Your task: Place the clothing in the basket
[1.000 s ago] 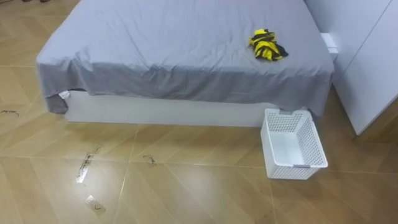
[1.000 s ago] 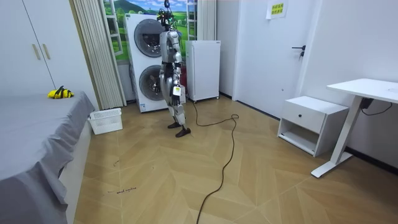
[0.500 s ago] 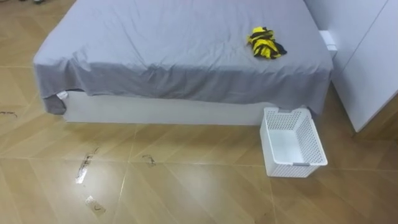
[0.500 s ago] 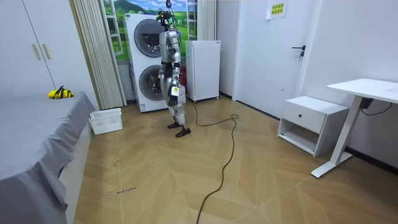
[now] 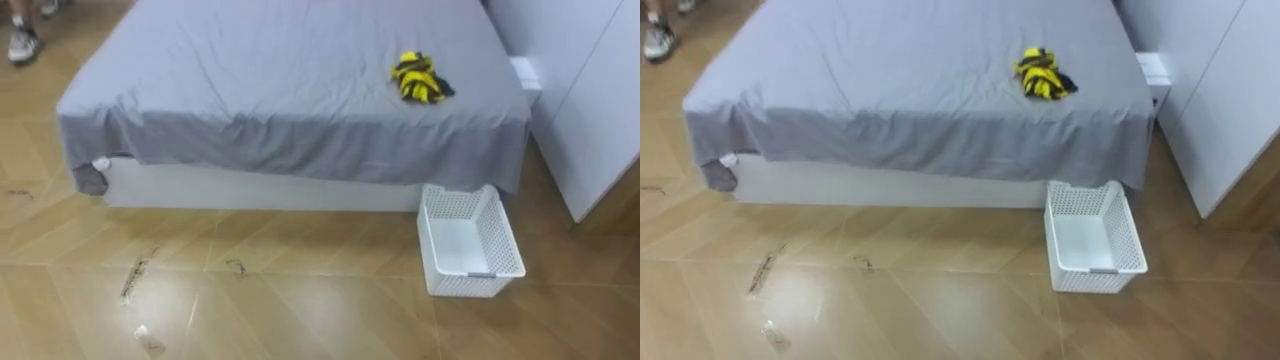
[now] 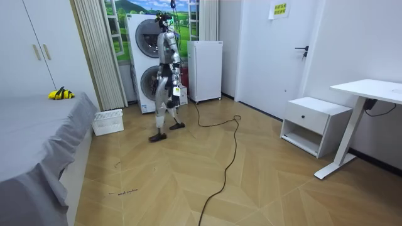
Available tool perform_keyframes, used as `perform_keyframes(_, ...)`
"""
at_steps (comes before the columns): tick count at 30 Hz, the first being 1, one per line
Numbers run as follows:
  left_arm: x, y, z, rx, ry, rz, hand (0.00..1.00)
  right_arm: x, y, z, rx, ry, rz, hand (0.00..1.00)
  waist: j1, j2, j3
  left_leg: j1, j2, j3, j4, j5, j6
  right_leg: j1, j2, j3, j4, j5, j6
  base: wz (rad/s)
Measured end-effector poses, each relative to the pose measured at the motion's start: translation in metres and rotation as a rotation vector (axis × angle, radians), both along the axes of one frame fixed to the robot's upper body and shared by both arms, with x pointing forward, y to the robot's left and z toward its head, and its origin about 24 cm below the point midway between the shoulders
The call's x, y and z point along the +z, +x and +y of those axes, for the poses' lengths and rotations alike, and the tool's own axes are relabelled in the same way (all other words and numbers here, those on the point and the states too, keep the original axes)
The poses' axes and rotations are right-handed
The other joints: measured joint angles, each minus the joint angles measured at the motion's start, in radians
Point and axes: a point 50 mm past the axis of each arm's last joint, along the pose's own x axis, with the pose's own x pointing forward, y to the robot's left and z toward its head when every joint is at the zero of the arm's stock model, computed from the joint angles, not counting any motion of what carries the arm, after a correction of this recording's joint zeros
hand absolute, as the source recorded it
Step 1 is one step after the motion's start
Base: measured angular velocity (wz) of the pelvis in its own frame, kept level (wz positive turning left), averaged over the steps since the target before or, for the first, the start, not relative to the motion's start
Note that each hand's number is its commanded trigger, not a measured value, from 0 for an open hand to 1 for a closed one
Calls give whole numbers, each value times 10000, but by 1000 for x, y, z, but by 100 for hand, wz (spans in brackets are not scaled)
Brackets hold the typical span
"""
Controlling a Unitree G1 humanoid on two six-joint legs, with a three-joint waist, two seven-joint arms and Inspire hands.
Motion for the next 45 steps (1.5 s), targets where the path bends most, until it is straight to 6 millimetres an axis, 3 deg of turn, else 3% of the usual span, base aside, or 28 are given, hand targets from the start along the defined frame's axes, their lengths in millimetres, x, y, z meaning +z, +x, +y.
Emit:
perform_keyframes(2,-1,-7,-3,6,-87,256,0,0,-1,-1,-12,-11,106,0,7,-71,-5,-66,-136,39,-140,977,326,128,-143,105,3,-281,188,-13)
perform_keyframes(3,-1,-6,-5,-48,-150,248,0,0,0,0,-14,-10,82,0,-40,-113,-63,-127,-345,97,97,1122,599,241,-339,103,-136,-430,325,4)
perform_keyframes(4,-2,-5,-6,-103,-185,256,0,0,0,0,-5,-6,70,0,-75,-273,-96,-171,-440,175,282,974,723,301,-463,96,-225,-456,376,0)
perform_keyframes(7,-2,6,-6,-195,-296,-31,0,2,12,-1,39,-89,-319,0,12,-369,236,-744,-346,615,2559,-282,932,959,-773,215,-517,-381,598,-17)
perform_keyframes(9,-3,10,-7,-218,-327,-84,0,3,10,-4,-219,-290,-444,0,-33,-208,-37,-925,-469,647,2820,-843,942,861,-933,406,735,-617,995,-2)
perform_keyframes(10,-3,11,-6,-204,-270,-102,0,3,9,-4,-301,-299,-417,0,-10,-239,-42,-719,-577,668,2871,-1110,1016,689,-1089,173,1524,-669,1097,4)
perform_keyframes(11,-2,14,-4,-194,-151,-185,0,3,9,-3,-368,-355,-434,0,11,-297,-18,-220,-832,702,2862,-1443,1116,232,-1458,-231,3265,-307,1422,6)
perform_keyframes(12,-2,21,-3,-217,-1,-331,0,3,10,-4,-420,-467,-507,0,47,-304,-23,353,-1048,734,2679,-1659,1237,-199,-1744,-339,4754,658,1489,8)
perform_keyframes(13,-1,25,-2,-250,56,-430,0,4,10,-5,-457,-534,-563,0,90,-287,-26,645,-1123,733,2502,-1757,1278,-380,-1796,-389,5343,1326,1465,9)
perform_keyframes(14,0,34,-2,-382,200,-633,0,4,12,-5,-555,-595,-721,0,131,-213,-55,1250,-1240,597,2007,-1862,1345,-883,-1881,-494,6337,2784,1213,0)
perform_keyframes(16,2,45,-1,-639,393,-1001,0,6,20,-6,-629,-545,-1081,0,227,-26,-59,1997,-1202,380,1284,-1970,1361,-2006,-1603,-602,7299,1839,847,1)
perform_keyframes(17,3,51,-1,-737,431,-1217,0,8,29,-5,-752,-465,-1445,0,197,218,-11,2492,-1063,123,934,-2004,1335,-2809,-1210,-923,7224,986,555,32)
perform_keyframes(18,3,58,-2,-960,425,-1412,0,8,30,-4,-964,-382,-1565,0,29,287,35,2913,-913,-142,672,-2124,1328,-3542,-798,-1214,6530,545,528,47)
perform_keyframes(20,5,64,-6,-1324,343,-1653,0,10,33,-3,-1042,-350,-1771,0,-37,389,58,3475,-791,-429,471,-2442,1263,-4517,-312,-1380,4507,481,537,44)
perform_keyframes(22,4,66,-12,-1651,156,-1645,0,12,40,-3,-999,-369,-2103,0,-64,431,54,4160,-692,-587,180,-2807,1183,-4943,-85,-1594,1807,1137,517,37)
perform_keyframes(24,1,60,-19,-2002,-36,-1433,0,15,46,-4,-957,-576,-2448,0,-188,671,12,5127,-355,-1087,-87,-3248,978,-4947,52,-1932,-250,3005,328,58)
perform_keyframes(26,1,57,-18,-2017,-19,-1359,0,21,61,-4,-701,-820,-2984,0,-59,650,-62,5555,-134,-1053,-239,-3525,669,-4950,144,-2152,-99,4017,-304,24)
perform_keyframes(29,2,41,-10,-1677,112,-1024,0,41,99,-1,-212,-1149,-4639,0,137,1017,-72,5691,511,-768,785,-3647,39,-4938,596,-2559,1315,3332,-689,-15)
perform_keyframes(30,2,34,-5,-1499,251,-877,0,51,114,1,-86,-1187,-5362,0,141,990,-79,5575,604,-751,1657,-3302,-512,-4716,611,-2710,1646,2805,-782,-21)
perform_keyframes(31,3,30,-3,-1456,292,-795,0,57,122,1,-47,-1237,-5728,0,126,981,-76,5456,641,-741,2208,-3015,-770,-4531,623,-2736,1668,2614,-822,-22)
perform_keyframes(32,3,23,-1,-1363,343,-628,0,68,139,3,66,-1372,-6407,0,45,992,-66,5199,714,-675,3316,-2273,-922,-4014,722,-2644,1451,2431,-844,-14)
perform_keyframes(33,3,20,1,-1324,403,-531,0,75,151,3,43,-1527,-6814,0,-12,922,-13,4851,832,-641,4318,-1965,-854,-3459,792,-2451,1034,2330,-819,-3)
perform_keyframes(35,5,23,5,-1339,584,-673,0,82,160,2,-150,-1725,-7124,0,-106,734,88,4112,1077,-428,5318,-2009,-789,-2714,840,-2184,476,2216,-684,21)
perform_keyframes(37,6,23,7,-1276,741,-669,0,84,161,-1,-341,-1918,-7156,0,22,557,32,3365,1221,-381,5464,-2175,-644,-2290,837,-2031,280,2062,-646,3)
perform_keyframes(41,5,10,6,-1368,693,-110,0,93,167,-3,-410,-2405,-7371,0,66,319,37,2018,1403,-506,3727,-2830,-587,-1867,750,-1606,19,1894,-423,-23)
perform_keyframes(42,5,10,5,-1563,695,-21,0,97,170,-5,-350,-2678,-7470,0,52,346,40,1828,1366,-530,2446,-2647,-637,-1885,716,-1492,76,1822,-292,-19)
perform_keyframes(43,5,10,5,-1671,728,51,0,98,170,-6,-343,-2774,-7480,0,38,300,39,1765,1363,-497,2296,-2430,-469,-1912,650,-1346,159,1769,-200,-18)
perform_keyframes(45,4,5,5,-1759,729,328,0,104,171,-9,-303,-3251,-7659,0,-24,233,-87,2253,907,-401,1474,-2167,-246,-1904,359,-1251,145,1688,91,-12)
